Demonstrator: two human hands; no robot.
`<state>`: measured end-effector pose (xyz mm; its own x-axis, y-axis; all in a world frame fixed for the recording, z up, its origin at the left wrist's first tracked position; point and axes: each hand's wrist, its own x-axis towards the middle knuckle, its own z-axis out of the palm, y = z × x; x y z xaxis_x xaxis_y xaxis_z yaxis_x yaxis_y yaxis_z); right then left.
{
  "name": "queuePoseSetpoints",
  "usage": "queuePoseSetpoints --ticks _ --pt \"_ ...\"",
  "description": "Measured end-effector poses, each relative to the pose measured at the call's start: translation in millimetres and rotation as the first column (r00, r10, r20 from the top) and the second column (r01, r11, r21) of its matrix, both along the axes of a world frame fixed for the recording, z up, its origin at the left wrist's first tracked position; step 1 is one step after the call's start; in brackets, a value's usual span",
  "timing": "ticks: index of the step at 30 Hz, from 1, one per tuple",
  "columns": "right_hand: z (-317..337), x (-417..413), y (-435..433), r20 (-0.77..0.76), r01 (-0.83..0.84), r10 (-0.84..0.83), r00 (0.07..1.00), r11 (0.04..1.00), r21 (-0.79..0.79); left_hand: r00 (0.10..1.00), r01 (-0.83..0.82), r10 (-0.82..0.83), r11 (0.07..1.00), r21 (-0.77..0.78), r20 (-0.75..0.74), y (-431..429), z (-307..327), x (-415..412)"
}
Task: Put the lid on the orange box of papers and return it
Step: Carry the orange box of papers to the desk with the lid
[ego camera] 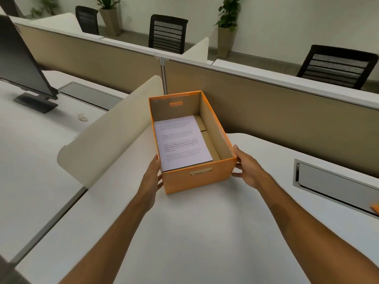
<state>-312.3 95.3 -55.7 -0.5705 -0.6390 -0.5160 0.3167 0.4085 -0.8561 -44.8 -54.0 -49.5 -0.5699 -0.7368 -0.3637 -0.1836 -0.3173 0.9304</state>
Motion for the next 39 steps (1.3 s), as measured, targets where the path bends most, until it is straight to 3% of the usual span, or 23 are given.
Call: queuePoseSetpoints --ticks 14,26,39 --pt "16.9 14.4 57.1 -0.060 0.000 -0.006 0.998 0.995 -0.101 1.000 0.018 -0.016 0.994 -0.107 0.021 32.0 18.7 15.8" --pt "63.5 38.6 227.0 -0.142 0.048 -0.073 0.987 0.983 -0.177 0.989 0.145 -0.147 0.981 -0.131 -0.005 147.7 69.5 23.9" --pt "70.6 93.9 380.1 -0.118 0.207 -0.227 0.967 0.965 -0.160 0.939 0.343 -0.344 0.929 -0.142 0.019 256.5 71.2 39.1"
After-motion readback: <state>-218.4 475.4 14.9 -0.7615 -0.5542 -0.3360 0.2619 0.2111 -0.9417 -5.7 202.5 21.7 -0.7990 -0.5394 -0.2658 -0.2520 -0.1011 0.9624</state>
